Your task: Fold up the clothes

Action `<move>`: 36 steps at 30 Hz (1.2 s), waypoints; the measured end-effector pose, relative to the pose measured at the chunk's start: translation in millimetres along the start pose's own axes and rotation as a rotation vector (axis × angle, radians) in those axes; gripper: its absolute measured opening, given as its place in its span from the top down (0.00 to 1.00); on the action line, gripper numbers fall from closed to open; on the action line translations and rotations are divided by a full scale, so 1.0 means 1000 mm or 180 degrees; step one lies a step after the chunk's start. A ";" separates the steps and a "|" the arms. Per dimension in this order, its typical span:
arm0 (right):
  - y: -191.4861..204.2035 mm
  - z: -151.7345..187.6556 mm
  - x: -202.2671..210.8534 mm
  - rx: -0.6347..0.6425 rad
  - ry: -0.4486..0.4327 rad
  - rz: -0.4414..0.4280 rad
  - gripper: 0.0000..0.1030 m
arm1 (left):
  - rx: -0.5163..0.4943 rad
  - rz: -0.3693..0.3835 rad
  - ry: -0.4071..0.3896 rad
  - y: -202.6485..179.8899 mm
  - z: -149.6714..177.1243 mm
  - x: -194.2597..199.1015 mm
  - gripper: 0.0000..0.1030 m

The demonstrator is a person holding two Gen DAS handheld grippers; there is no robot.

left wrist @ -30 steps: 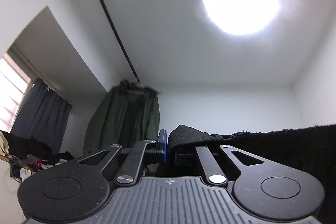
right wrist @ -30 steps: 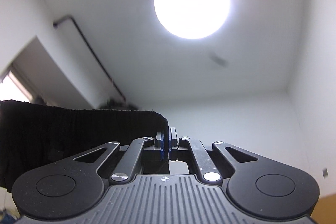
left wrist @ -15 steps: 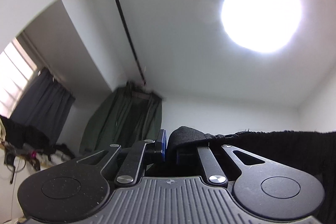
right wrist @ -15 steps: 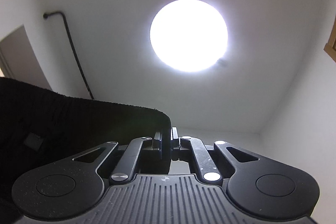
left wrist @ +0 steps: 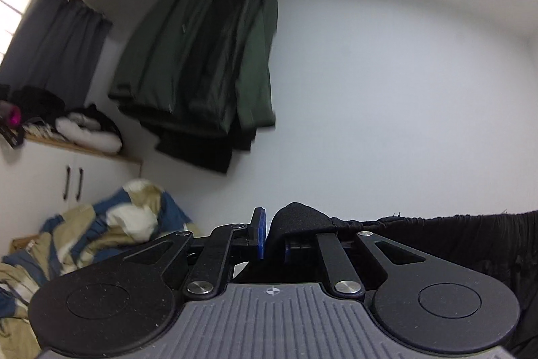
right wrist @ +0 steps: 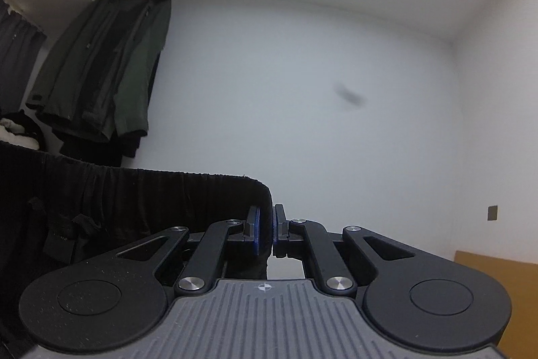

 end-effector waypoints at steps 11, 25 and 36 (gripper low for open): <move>0.080 0.313 -0.240 0.0000 0.0980 -0.0278 0.94 | 0.0087 -0.0143 0.1220 0.068 0.352 -0.295 0.89; 0.189 0.562 -0.400 -0.1027 0.1826 -0.0549 0.94 | 0.0419 -0.0254 0.1824 0.120 0.602 -0.404 0.63; 0.131 0.526 -0.295 -0.0798 0.2982 -0.1495 0.54 | 0.0714 0.0401 0.0952 0.112 0.522 -0.341 0.01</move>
Point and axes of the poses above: each gripper's, at about its wrist camera, not at the fingertips, and x roughly against the way its jaws point, y to its left, z to its underside, the point moved 2 cm from there along -x, roughly the way its jaws point, and after that the axes turned 6 degrees about z, right-handed, at the moved point
